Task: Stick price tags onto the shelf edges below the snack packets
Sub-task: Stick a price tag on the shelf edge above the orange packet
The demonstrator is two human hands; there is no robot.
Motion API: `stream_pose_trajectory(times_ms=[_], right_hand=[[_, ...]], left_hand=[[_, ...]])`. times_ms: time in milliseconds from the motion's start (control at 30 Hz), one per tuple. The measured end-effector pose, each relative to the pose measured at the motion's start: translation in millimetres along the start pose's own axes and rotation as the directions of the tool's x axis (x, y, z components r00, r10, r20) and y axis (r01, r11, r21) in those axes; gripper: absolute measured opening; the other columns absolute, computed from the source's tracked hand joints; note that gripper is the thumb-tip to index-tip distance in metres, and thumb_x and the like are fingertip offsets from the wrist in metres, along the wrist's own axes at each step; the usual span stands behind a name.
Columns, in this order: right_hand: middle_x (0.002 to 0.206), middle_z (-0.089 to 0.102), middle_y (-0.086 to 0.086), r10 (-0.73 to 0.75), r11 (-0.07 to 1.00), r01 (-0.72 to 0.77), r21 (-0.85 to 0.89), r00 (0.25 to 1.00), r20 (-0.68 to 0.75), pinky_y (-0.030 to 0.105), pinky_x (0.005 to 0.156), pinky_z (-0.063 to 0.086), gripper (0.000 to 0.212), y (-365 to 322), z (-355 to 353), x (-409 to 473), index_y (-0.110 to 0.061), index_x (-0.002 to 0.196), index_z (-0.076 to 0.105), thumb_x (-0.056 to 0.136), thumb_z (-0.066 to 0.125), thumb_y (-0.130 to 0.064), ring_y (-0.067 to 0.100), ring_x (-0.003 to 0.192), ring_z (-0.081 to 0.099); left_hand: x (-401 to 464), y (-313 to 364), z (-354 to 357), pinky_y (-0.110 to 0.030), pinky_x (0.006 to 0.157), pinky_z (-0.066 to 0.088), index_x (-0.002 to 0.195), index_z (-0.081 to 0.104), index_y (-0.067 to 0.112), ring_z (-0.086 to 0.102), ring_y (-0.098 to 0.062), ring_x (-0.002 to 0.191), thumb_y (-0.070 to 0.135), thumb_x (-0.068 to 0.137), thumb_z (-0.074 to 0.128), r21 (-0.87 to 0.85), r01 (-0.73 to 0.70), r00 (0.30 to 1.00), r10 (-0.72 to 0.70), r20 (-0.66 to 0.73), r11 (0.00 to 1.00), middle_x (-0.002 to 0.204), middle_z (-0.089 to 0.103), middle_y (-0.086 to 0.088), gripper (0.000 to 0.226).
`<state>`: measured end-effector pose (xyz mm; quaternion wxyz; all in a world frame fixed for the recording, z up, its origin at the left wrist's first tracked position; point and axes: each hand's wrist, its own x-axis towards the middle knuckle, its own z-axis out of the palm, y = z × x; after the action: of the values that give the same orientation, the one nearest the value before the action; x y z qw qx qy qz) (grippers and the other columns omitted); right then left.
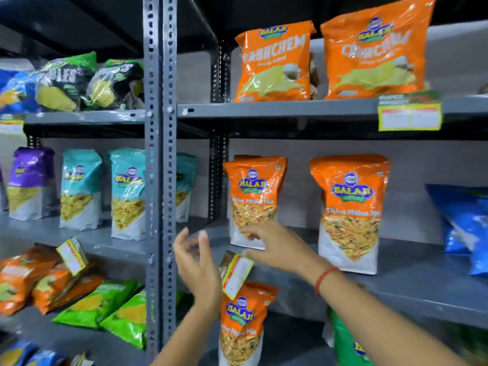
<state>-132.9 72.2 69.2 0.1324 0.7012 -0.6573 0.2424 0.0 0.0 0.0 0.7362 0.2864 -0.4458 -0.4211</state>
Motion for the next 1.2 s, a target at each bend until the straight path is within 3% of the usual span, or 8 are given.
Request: stream_pose_trajectory(times_ms=[133, 200, 300, 400, 633, 933, 1033, 1200], right_hand=[[0.126, 0.061, 0.006, 0.113, 0.982, -0.111, -0.153, 0.994, 0.009, 0.037, 0.085, 0.044, 0.056, -3.0, 61.0, 14.0, -0.025, 0.135, 0.048, 0.083, 0.056, -0.044, 0.028, 0.118, 0.052], [0.114, 0.067, 0.002, 0.143, 0.985, -0.152, -0.084, 0.984, -0.105, 0.033, 0.08, 0.044, 0.044, -0.2, 78.1, 22.3, -0.028, 0.124, 0.059, 0.083, 0.058, -0.043, 0.024, 0.11, 0.057], [0.099, 0.071, 0.0, 0.174, 0.982, -0.186, -0.033, 0.956, -0.235, 0.032, 0.074, 0.045, 0.027, 8.7, 90.8, 30.7, -0.03, 0.104, 0.069, 0.08, 0.062, -0.039, 0.02, 0.097, 0.061], [0.096, 0.072, -0.001, 0.18, 0.982, -0.187, 0.0, 0.946, -0.271, 0.031, 0.071, 0.047, 0.025, 9.5, 96.3, 31.7, -0.031, 0.102, 0.07, 0.079, 0.064, -0.038, 0.018, 0.092, 0.062], [0.079, 0.067, -0.01, 0.219, 0.974, -0.191, 0.119, 0.93, -0.295, 0.016, 0.057, 0.038, 0.009, 2.7, 92.0, 23.3, -0.033, 0.082, 0.071, 0.078, 0.065, -0.037, 0.004, 0.075, 0.059], [0.075, 0.069, -0.017, 0.31, 0.897, -0.131, 0.421, 0.866, -0.392, 0.024, 0.063, 0.054, 0.013, -0.1, 87.8, 0.0, -0.032, 0.075, 0.066, 0.077, 0.07, -0.044, -0.004, 0.079, 0.064], [0.083, 0.065, -0.02, 0.328, 0.927, -0.185, 0.325, 0.822, -0.466, 0.029, 0.076, 0.044, 0.02, 5.9, 93.6, -6.3, -0.033, 0.072, 0.066, 0.076, 0.067, -0.052, 0.0, 0.089, 0.053], [0.103, 0.053, -0.013, 0.334, 0.936, -0.34, 0.086, 0.791, -0.513, 0.033, 0.079, 0.02, 0.024, 13.1, 110.0, -22.4, -0.034, 0.069, 0.071, 0.073, 0.068, -0.058, 0.007, 0.105, 0.037]], left_hand=[[-9.1, -53.6, -20.0, -0.042, 0.088, 0.049, 0.112, 0.052, 0.008, 0.059, -0.03, 0.094, 0.028, 0.084, 0.07, 0.027, 0.452, 0.89, -0.449, -0.075, 0.892, 0.092, 0.061, -0.006, 0.039], [-8.6, -68.2, -23.1, -0.025, 0.063, 0.052, 0.113, 0.054, 0.0, 0.061, -0.019, 0.077, 0.021, 0.083, 0.072, -0.049, 0.62, 0.784, -0.621, -0.002, 0.783, 0.094, 0.063, -0.012, 0.041], [-4.8, -80.4, -22.9, -0.012, 0.03, 0.037, 0.104, 0.063, -0.007, 0.057, -0.004, 0.036, 0.014, 0.087, 0.067, -0.053, 0.712, 0.699, -0.698, 0.156, 0.7, 0.067, 0.066, -0.009, 0.028], [-4.6, -90.1, -22.6, -0.013, 0.03, 0.038, 0.091, 0.067, -0.005, 0.058, -0.005, 0.032, 0.015, 0.084, 0.071, -0.059, 0.709, 0.703, -0.696, 0.148, 0.703, 0.05, 0.067, -0.004, 0.021], [-2.9, -98.9, -24.1, -0.016, 0.035, 0.045, 0.08, 0.068, 0.002, 0.066, -0.007, 0.044, 0.011, 0.081, 0.073, -0.132, 0.655, 0.755, -0.649, 0.093, 0.744, 0.072, 0.074, -0.013, 0.01], [24.2, -76.4, -35.7, -0.018, 0.052, 0.052, 0.08, 0.073, 0.012, 0.071, -0.008, 0.065, 0.021, 0.079, 0.075, -0.006, 0.308, 0.943, -0.304, 0.137, 0.951, 0.075, 0.076, -0.004, 0.009], [28.2, -74.6, -37.6, -0.02, 0.054, 0.052, 0.076, 0.076, 0.016, 0.072, -0.01, 0.068, 0.022, 0.076, 0.078, 0.05, 0.249, 0.954, -0.254, 0.16, 0.967, 0.073, 0.077, -0.002, 0.006], [23.4, -87.7, -45.8, -0.021, 0.054, 0.053, 0.073, 0.076, 0.025, 0.073, -0.008, 0.066, 0.027, 0.074, 0.079, 0.209, 0.217, 0.946, -0.258, 0.198, 0.954, 0.068, 0.076, 0.008, 0.004]])
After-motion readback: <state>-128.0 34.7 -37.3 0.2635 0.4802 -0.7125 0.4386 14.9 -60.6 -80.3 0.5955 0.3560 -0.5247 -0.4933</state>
